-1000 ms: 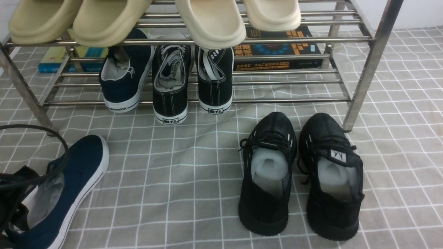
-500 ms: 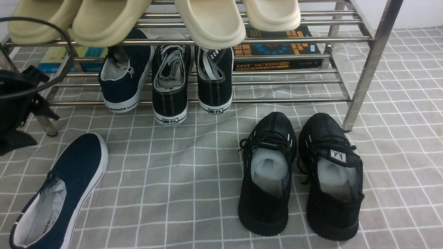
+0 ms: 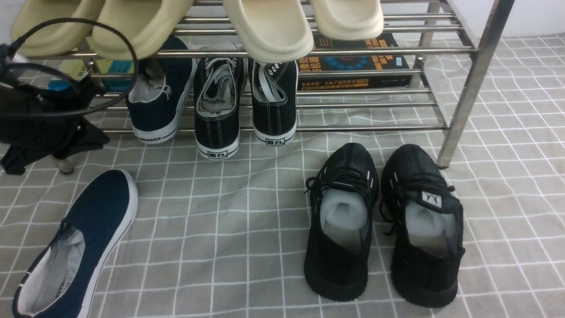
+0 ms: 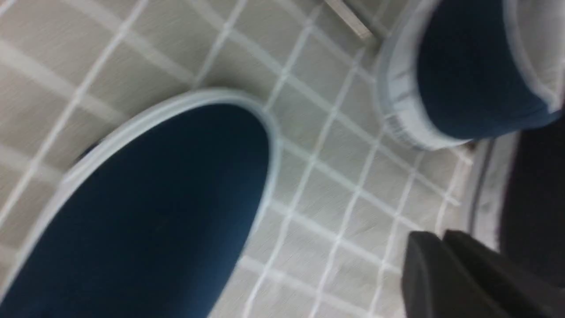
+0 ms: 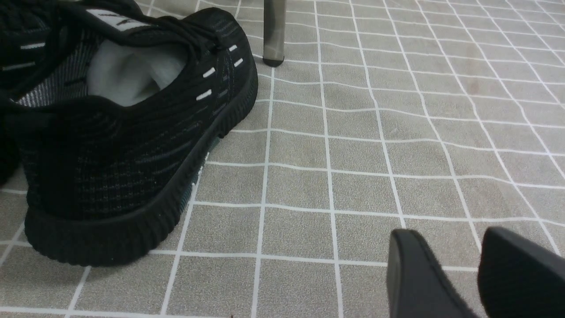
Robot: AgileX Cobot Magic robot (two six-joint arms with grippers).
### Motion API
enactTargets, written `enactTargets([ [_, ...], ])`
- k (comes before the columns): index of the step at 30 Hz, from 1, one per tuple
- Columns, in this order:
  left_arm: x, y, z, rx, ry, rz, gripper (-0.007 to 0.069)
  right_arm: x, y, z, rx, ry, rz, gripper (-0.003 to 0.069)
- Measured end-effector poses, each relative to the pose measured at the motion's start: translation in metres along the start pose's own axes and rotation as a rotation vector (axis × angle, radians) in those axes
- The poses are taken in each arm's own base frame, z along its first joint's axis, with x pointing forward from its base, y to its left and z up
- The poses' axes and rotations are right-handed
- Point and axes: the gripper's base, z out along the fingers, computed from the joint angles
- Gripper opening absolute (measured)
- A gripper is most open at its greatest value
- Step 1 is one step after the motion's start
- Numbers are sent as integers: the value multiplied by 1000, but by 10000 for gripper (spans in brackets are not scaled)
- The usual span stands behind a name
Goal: Take the shoes off the shelf with your hand from the grey coffee tablecloth.
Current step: 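Grasp the leftmost shoe on the bottom shelf of the shoe rack with the left gripper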
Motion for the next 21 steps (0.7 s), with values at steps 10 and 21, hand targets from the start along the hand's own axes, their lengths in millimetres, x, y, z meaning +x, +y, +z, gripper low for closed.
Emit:
enactTargets([
  [10, -16, -34, 36, 46, -36, -129, 171, 0, 0, 0, 0, 0, 0, 238],
  [21, -24, -27, 58, 33, -117, -226, 465, 0, 0, 0, 0, 0, 0, 238],
])
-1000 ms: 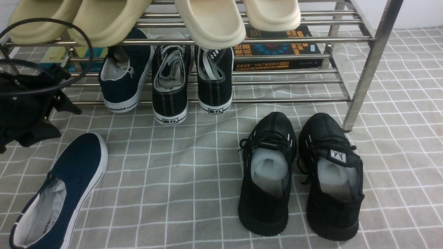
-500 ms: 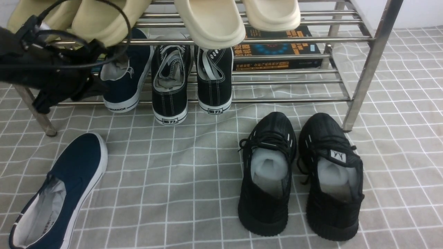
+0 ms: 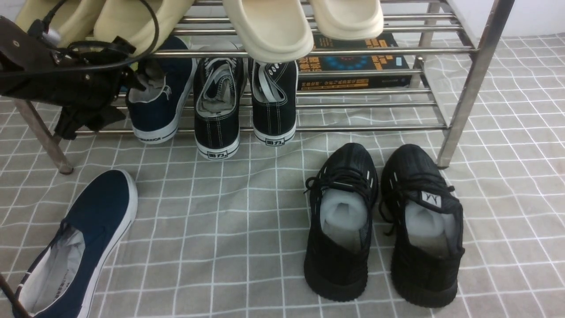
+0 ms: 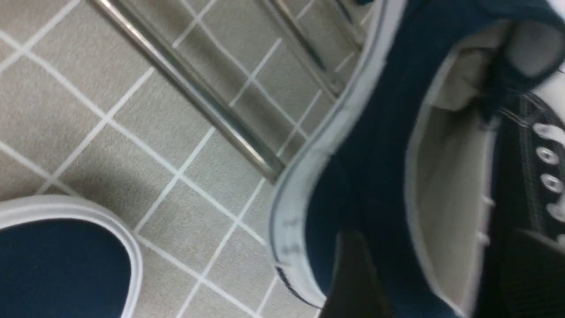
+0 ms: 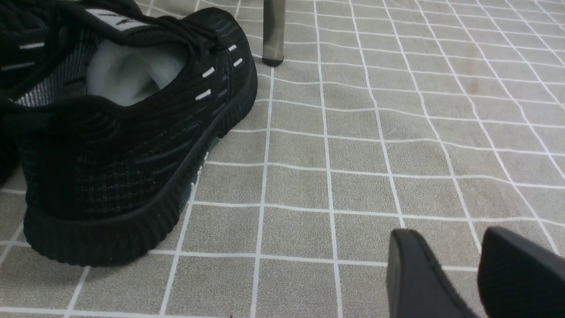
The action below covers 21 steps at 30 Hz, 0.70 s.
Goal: Take the shoes off the shelf with your hand from the grey coffee tablecloth.
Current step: 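Grasp the leftmost shoe on the bottom shelf of the shoe rack with the left gripper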
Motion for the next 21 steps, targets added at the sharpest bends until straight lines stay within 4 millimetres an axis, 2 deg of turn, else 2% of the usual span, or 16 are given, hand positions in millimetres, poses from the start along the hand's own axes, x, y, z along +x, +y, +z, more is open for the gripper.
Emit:
enactTargets([
  [5, 4, 9, 19, -28, 24, -32, 447, 0, 0, 0, 0, 0, 0, 238],
  [9, 5, 10, 22, -31, 31, -43, 316, 0, 0, 0, 0, 0, 0, 238],
  [10, 6, 11, 21, -39, 42, -40, 230, 0, 0, 0, 0, 0, 0, 238],
  [12, 7, 12, 21, -52, 54, -21, 163, 0, 0, 0, 0, 0, 0, 238],
  [13, 7, 12, 18, -65, 64, 3, 104, 0, 0, 0, 0, 0, 0, 238],
  [15, 9, 13, 13, -89, 95, 28, 61, 0, 0, 0, 0, 0, 0, 238],
  [17, 12, 13, 7, -108, 130, 38, 60, 0, 0, 0, 0, 0, 0, 238],
  [21, 19, 11, -22, -152, 189, 66, 60, 0, 0, 0, 0, 0, 0, 238],
])
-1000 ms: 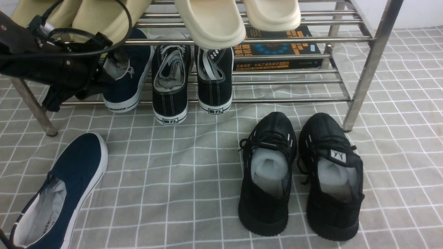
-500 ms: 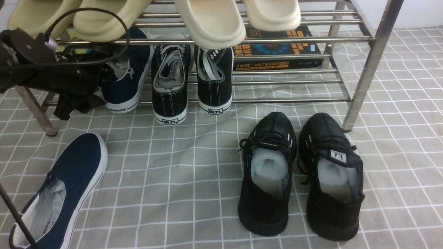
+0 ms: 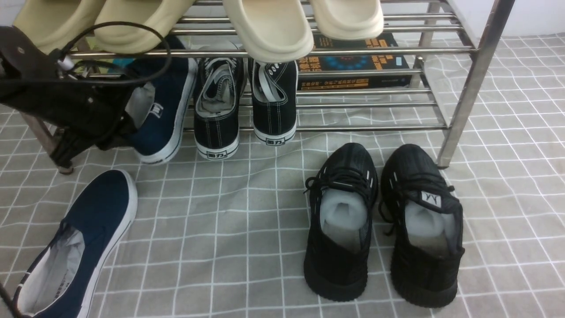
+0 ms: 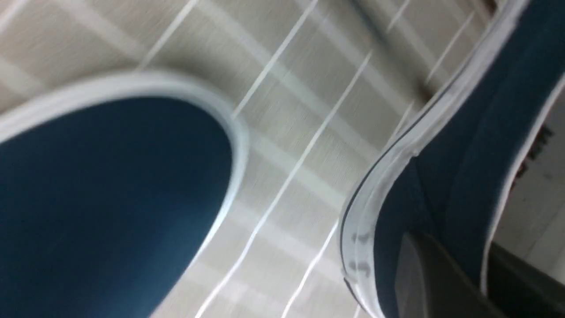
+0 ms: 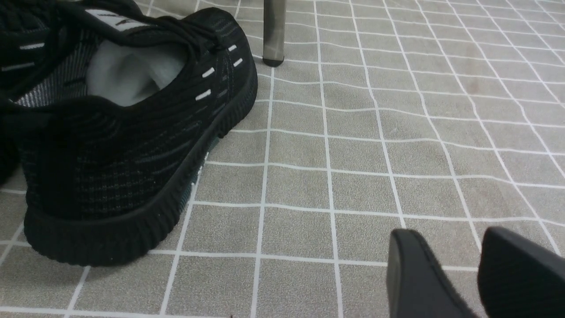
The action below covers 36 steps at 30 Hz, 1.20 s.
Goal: Take the shoes off the shelf with your hand from the grey coffee tablecloth.
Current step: 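Grasp the leftmost shoe on the bottom shelf of the shoe rack with the left gripper, then set the held shoe down on the floor in front of the rack with the left gripper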
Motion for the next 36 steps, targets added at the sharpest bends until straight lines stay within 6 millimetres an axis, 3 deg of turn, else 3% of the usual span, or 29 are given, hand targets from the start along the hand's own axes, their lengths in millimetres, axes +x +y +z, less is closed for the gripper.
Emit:
enactTargets([
  [3, 14, 10, -30, -74, 20, 3, 60, 0, 0, 0, 0, 0, 0, 238],
  [7, 29, 28, -53, -164, 22, -4, 60, 0, 0, 0, 0, 0, 0, 238],
  [11, 46, 43, -65, -225, 47, 4, 60, 0, 0, 0, 0, 1, 0, 238],
  [14, 64, 43, -72, -233, 57, 36, 60, 0, 0, 0, 0, 1, 0, 238],
  [27, 135, 35, -58, -382, 24, 18, 57, 0, 0, 0, 0, 1, 0, 238],
  [36, 159, 54, -49, -481, 45, 16, 54, 0, 0, 0, 0, 1, 0, 238],
])
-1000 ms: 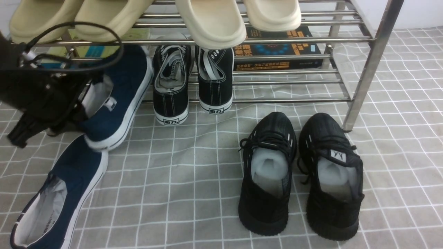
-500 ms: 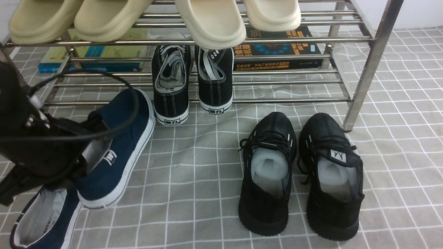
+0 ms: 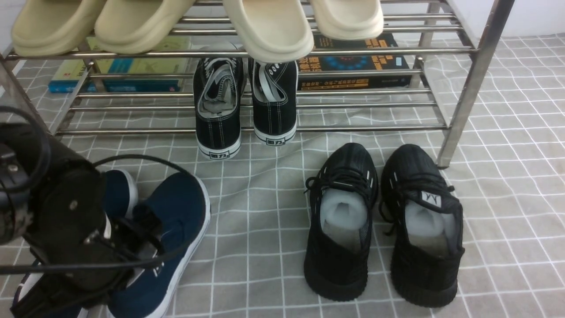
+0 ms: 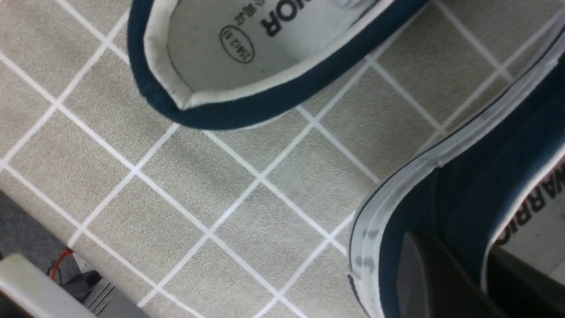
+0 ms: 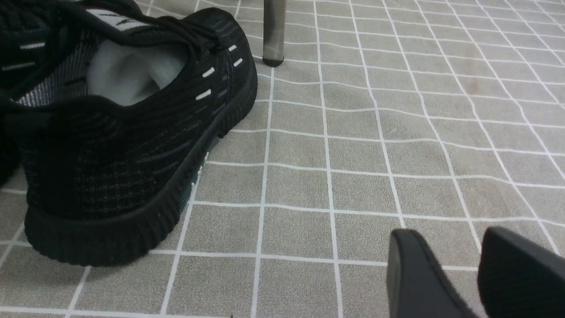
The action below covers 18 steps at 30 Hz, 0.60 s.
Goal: Take the shoes off the shelf with your hand from the grey coffee tablecloth.
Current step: 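Set the held shoe down on the floor in front of the rack with the left gripper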
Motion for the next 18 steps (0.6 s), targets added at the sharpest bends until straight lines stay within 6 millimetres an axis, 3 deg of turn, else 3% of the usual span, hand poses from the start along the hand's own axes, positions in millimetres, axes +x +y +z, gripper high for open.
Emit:
enactTargets([
  [6, -4, 3, 2, -16, -51, 23, 61, 0, 0, 0, 0, 0, 0, 238],
  [13, -3, 5, 1, -47, -37, 231, 151, 0, 0, 0, 0, 0, 0, 238],
  [18, -5, 18, -27, -76, -26, 402, 234, 0, 0, 0, 0, 0, 0, 239],
])
